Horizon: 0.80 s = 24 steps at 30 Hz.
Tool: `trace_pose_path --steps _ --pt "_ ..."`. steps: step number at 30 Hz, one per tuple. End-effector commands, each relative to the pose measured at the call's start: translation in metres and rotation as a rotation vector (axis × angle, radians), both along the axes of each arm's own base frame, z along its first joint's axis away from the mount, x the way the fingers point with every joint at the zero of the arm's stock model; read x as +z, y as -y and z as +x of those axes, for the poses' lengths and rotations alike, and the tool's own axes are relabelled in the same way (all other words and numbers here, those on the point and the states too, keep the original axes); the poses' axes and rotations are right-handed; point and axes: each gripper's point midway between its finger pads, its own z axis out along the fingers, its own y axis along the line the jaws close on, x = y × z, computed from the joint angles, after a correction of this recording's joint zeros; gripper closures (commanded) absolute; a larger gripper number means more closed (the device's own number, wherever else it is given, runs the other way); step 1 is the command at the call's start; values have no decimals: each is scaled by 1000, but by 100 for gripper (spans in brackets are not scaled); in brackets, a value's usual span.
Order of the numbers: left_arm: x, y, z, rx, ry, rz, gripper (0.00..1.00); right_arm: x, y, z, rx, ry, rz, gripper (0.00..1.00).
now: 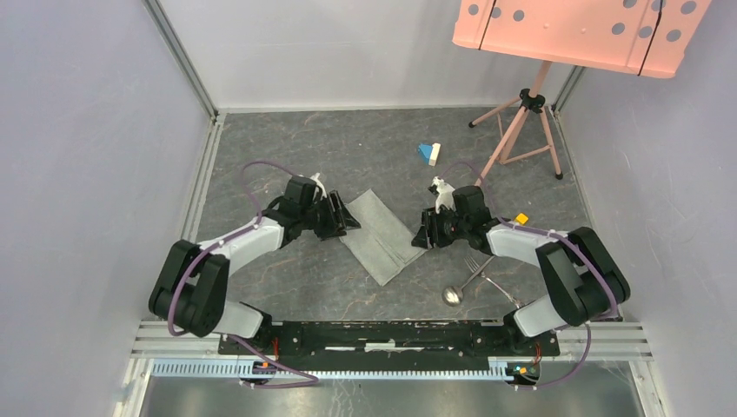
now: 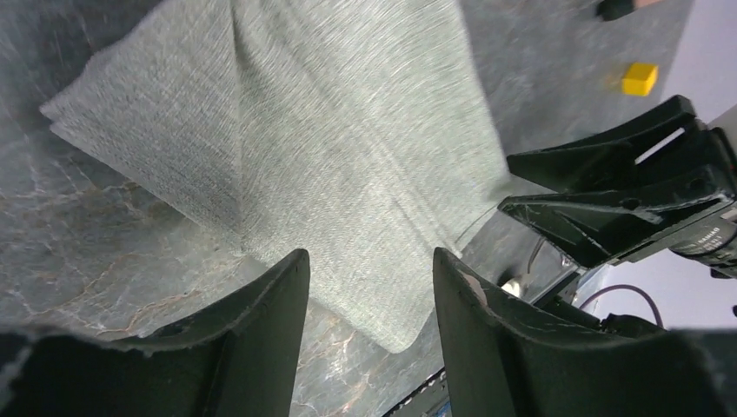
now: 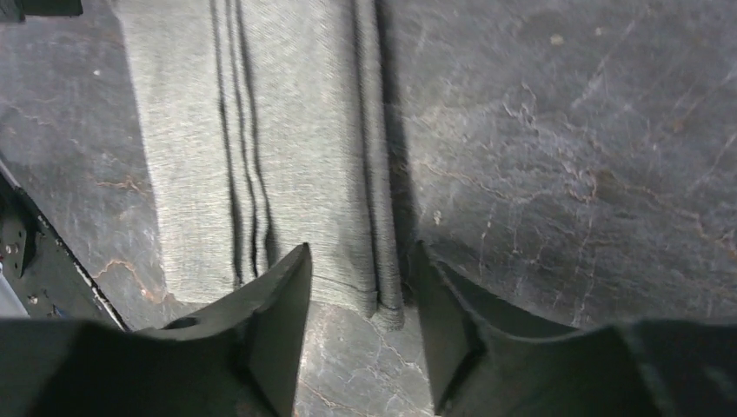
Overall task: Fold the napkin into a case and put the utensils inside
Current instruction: Rotate the 2/3-rectangle-folded napkin at the center of the board.
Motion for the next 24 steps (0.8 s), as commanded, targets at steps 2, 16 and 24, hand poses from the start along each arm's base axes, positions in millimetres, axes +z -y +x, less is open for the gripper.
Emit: trace_pose_path --steps 2,16,24 --pt "-22 9 9 53 -58 0 40 -6 -1 8 6 20 -13 60" --pt "-66 37 46 -74 -72 211 44 1 -54 -87 23 -48 222 81" --pt "-9 -9 14 -54 75 348 34 14 -22 -66 -49 103 37 36"
